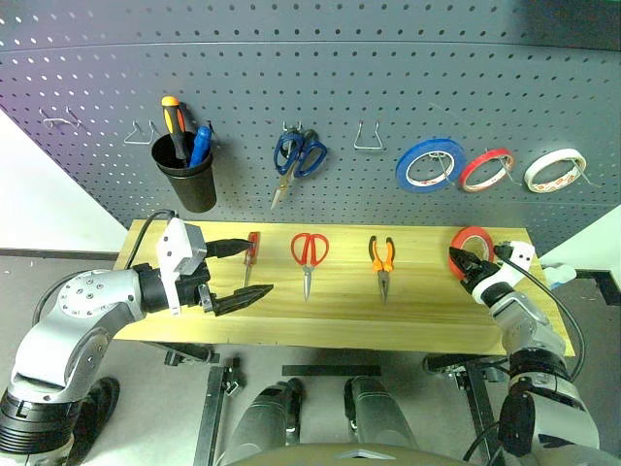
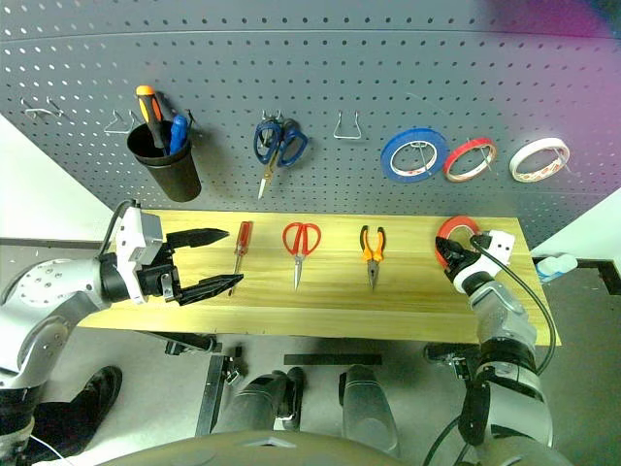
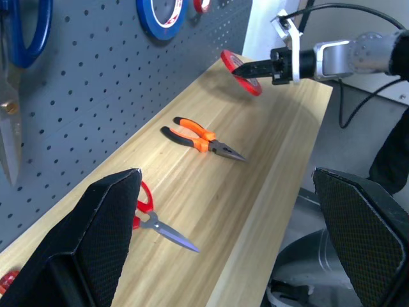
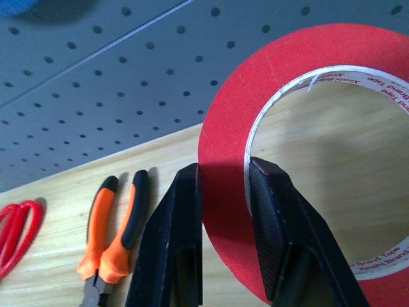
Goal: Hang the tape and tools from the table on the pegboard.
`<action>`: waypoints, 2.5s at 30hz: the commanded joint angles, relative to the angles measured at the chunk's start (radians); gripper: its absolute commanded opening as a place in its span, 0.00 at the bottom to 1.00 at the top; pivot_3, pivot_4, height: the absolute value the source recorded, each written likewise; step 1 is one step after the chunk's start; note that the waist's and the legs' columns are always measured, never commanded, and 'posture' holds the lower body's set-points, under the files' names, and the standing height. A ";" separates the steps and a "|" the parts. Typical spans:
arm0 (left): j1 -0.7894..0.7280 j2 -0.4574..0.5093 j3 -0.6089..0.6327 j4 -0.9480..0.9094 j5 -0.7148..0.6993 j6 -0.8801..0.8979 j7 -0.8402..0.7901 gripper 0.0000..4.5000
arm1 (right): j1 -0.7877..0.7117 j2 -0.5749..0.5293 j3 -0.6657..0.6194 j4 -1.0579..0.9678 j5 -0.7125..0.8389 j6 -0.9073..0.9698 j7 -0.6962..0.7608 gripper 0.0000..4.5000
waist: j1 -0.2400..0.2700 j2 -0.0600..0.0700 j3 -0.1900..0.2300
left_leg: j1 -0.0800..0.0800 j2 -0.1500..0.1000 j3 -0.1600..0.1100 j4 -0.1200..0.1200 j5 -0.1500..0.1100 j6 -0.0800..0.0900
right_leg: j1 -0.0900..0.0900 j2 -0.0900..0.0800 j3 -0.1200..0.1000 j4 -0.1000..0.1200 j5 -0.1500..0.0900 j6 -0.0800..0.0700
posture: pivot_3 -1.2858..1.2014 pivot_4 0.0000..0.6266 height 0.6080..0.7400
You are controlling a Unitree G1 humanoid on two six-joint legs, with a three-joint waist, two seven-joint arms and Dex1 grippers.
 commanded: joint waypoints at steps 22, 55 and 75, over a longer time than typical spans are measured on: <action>-0.080 -0.035 -0.043 0.079 0.037 -0.073 -0.049 1.00 | 0.181 -0.025 -0.092 -0.650 0.226 0.151 -0.158 0.15 | -0.034 0.001 -0.001 | 0.000 0.000 0.001 0.000 0.000 0.000 | -0.001 0.000 0.001 0.001 0.000 0.000 | 0.40 0.28 1.00; -0.107 -0.046 -0.045 0.106 0.057 -0.081 -0.066 1.00 | 0.106 -0.014 0.047 -0.812 0.276 0.193 -0.190 0.15 | -0.054 0.001 -0.001 | 0.000 0.000 0.002 0.001 0.000 0.000 | -0.001 0.000 0.001 0.003 0.000 0.001 | 0.40 0.27 1.00; -0.067 -0.055 -0.031 0.073 0.048 -0.080 -0.028 1.00 | -0.111 -0.046 0.119 -0.349 0.043 -0.032 -0.087 0.55 | -0.055 0.001 -0.001 | 0.000 0.000 0.002 0.004 0.000 0.000 | -0.001 0.000 0.001 0.005 0.000 0.001 | 0.40 0.26 1.00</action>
